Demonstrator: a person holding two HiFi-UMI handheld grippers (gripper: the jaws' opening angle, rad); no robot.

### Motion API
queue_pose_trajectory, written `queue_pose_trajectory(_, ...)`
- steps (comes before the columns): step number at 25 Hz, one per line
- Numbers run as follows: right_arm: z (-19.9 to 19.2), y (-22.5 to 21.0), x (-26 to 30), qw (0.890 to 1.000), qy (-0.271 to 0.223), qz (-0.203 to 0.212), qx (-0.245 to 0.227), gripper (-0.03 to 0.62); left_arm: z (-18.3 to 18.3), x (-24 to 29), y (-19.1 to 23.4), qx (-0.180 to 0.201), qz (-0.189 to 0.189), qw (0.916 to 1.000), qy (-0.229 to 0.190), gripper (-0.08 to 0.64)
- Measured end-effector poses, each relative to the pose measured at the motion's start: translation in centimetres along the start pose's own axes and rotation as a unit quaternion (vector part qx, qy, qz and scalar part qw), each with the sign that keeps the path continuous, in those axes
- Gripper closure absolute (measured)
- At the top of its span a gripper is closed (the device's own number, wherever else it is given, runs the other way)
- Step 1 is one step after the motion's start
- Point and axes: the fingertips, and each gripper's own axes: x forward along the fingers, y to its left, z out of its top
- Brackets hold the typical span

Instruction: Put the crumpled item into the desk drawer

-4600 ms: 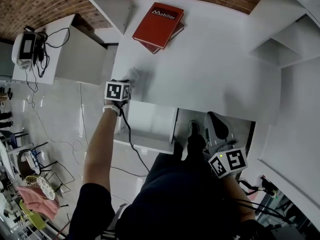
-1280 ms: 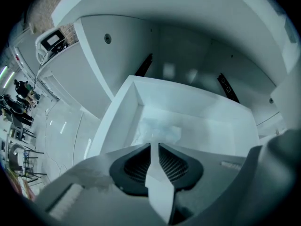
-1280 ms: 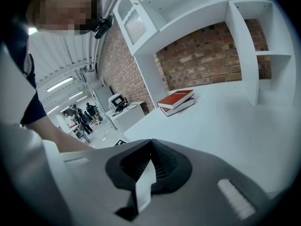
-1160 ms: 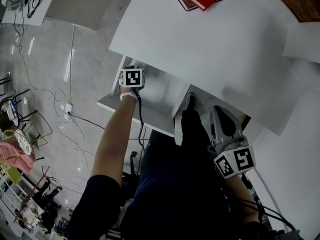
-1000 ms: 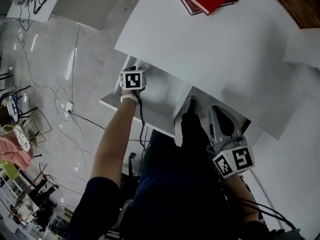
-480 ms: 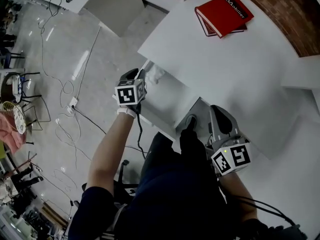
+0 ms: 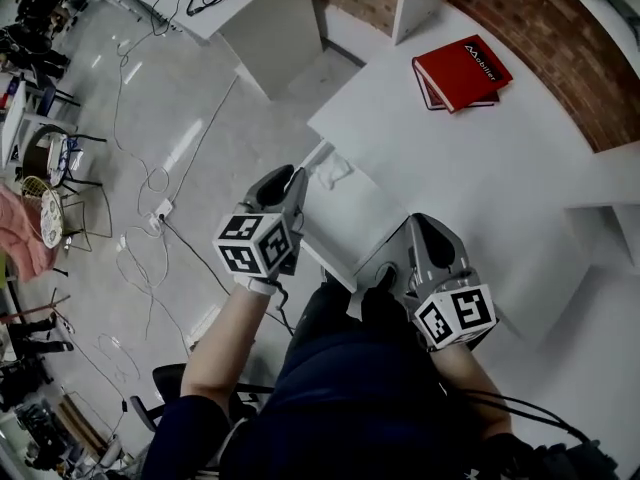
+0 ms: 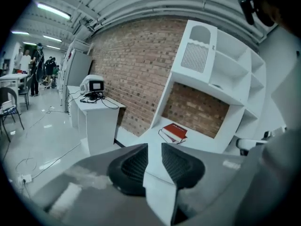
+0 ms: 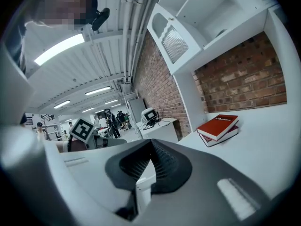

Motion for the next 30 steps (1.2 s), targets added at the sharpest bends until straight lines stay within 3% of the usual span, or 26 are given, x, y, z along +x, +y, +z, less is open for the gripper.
queue_pose_trajectory(7, 2.5, 2.3, -0.2, 0.999, -0.023, 0.030, -0.022, 0.591, 4.3, -5.9, -5.0, 0.030, -0.016, 0.9965, -0.076, 0.462)
queue_pose_trajectory(17, 6.4, 3.9, -1.5, 0.995, -0.066, 0.047, -0.056, 0.591, 8.3, -11.0, -10.5, 0.111, -0.020, 0.9812, -0.156, 0.462)
queue_pose_trajectory(23, 9.3, 4.0, -2.2, 0.990, -0.101, 0.044, -0.083, 0.591, 9.5, -12.1, -10.3, 0.131, -0.002, 0.9748, -0.181, 0.462)
queue_pose_trajectory(30, 12.4, 3.0, -2.4, 0.984, -0.130, 0.030, -0.120, 0.591, 11.2, -13.7, -7.9, 0.127, 0.038, 0.9705, -0.201, 0.462)
